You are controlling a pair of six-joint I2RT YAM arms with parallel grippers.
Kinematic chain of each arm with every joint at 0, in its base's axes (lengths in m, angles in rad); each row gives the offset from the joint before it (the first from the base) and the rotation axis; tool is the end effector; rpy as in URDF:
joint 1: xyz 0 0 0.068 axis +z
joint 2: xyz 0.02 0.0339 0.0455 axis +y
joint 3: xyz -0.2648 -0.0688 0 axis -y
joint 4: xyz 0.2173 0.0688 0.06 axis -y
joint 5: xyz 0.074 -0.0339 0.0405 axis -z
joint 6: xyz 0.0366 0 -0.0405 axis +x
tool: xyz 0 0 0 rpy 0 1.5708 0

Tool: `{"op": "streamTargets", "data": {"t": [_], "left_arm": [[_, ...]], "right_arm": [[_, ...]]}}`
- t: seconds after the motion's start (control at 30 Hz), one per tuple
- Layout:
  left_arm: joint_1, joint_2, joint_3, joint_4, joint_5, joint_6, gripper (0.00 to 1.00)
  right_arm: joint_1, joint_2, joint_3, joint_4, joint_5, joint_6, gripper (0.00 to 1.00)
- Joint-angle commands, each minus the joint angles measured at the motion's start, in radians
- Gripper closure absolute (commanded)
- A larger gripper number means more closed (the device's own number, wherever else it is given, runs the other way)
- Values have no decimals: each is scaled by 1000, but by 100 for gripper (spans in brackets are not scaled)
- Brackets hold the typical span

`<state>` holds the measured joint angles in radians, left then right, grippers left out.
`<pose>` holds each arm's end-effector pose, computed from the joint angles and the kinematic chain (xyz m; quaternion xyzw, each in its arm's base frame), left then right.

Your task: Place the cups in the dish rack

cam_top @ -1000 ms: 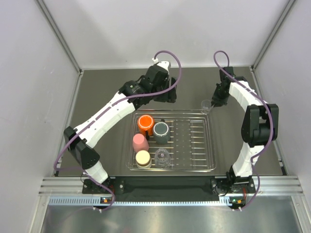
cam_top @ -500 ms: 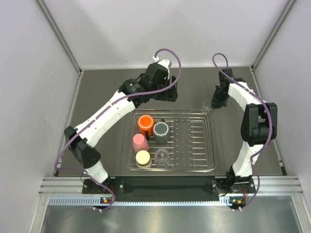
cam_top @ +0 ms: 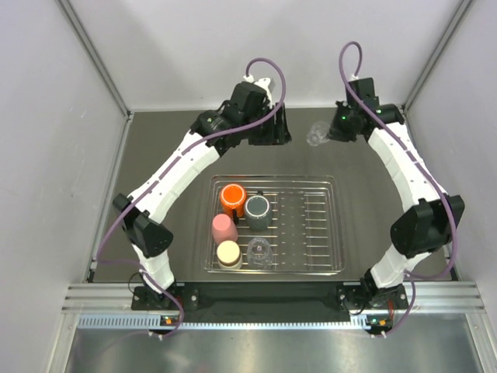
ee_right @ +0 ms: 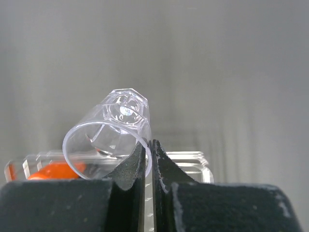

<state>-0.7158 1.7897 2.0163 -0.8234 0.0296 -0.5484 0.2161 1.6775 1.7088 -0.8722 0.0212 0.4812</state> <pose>0.2764 -0.2418 0.4171 0.0808 0.8800 -0.2870 0.3698 0.3296 0.0716 0.3611 0.1272 0.9254 0.1126 0.3388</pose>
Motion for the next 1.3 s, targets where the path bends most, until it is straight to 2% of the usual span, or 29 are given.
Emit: {"op": "streamTargets", "data": {"t": [0.0, 0.13, 0.3, 0.83, 0.9, 1.03, 1.17, 1.23, 1.27], "left_arm": [[-1, 36, 82, 18, 36, -33, 35], [1, 65, 124, 1, 23, -42, 42], [1, 74, 124, -60, -5, -50, 49], [3, 83, 124, -72, -16, -70, 53], [1, 83, 124, -83, -20, -68, 57], [3, 86, 121, -94, -20, -71, 72], [9, 89, 118, -94, -14, -71, 88], [13, 89, 114, -94, -14, -73, 100], [15, 86, 111, -94, -14, -74, 100]], "right_arm": [[107, -59, 78, -47, 61, -16, 100], [233, -74, 118, -70, 143, -29, 100], [282, -79, 144, -79, 183, -30, 100], [384, -82, 193, -94, 200, -33, 100], [393, -79, 209, -97, 210, -45, 100], [416, -81, 232, -103, 209, -59, 100], [437, -81, 248, -103, 209, -78, 100], [443, -87, 253, -103, 209, -87, 99], [444, -88, 252, -102, 209, -92, 99]]}}
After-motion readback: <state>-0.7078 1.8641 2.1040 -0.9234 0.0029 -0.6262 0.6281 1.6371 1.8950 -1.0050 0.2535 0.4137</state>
